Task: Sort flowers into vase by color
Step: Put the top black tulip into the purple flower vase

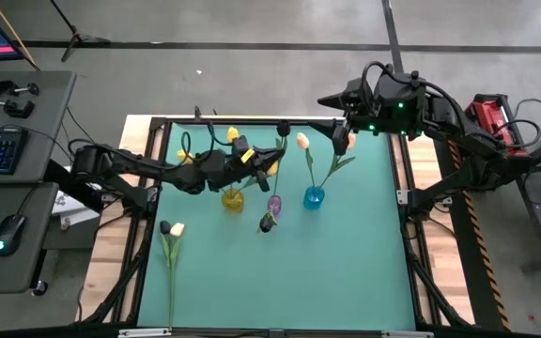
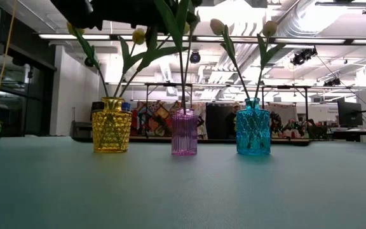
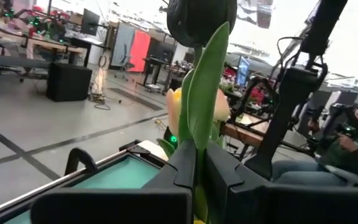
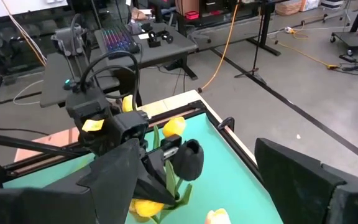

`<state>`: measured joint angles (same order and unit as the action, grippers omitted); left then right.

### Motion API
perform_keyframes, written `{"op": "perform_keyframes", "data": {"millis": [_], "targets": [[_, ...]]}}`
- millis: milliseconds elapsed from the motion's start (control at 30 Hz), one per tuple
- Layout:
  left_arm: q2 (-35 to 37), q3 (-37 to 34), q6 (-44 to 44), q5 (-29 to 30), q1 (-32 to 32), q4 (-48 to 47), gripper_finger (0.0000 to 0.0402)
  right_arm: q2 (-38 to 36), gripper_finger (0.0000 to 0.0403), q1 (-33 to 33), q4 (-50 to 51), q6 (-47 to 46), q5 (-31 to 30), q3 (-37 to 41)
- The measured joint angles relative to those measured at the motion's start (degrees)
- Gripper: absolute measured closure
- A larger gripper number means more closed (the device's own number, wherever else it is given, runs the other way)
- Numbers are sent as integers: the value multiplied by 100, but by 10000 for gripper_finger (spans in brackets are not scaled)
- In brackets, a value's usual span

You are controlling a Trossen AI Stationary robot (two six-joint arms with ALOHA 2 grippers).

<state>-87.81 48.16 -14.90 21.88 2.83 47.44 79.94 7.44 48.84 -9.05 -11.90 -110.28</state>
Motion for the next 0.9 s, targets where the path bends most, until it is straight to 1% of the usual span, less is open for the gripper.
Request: {"op": "perform_keyframes", "data": {"millis": [167, 367, 700, 900], "targets": [[-86, 0, 52, 290, 4, 109, 401, 0, 96, 0, 2, 4, 2, 0], [-63, 0, 385, 318, 4, 527, 401, 0, 96, 0, 2, 44, 2, 0], [-64, 0, 300, 270, -72, 307, 401, 0, 96, 0, 20, 51, 2, 0], [-228, 2, 165, 286, -126, 261, 401, 0, 96, 0, 21, 52, 2, 0]]}}
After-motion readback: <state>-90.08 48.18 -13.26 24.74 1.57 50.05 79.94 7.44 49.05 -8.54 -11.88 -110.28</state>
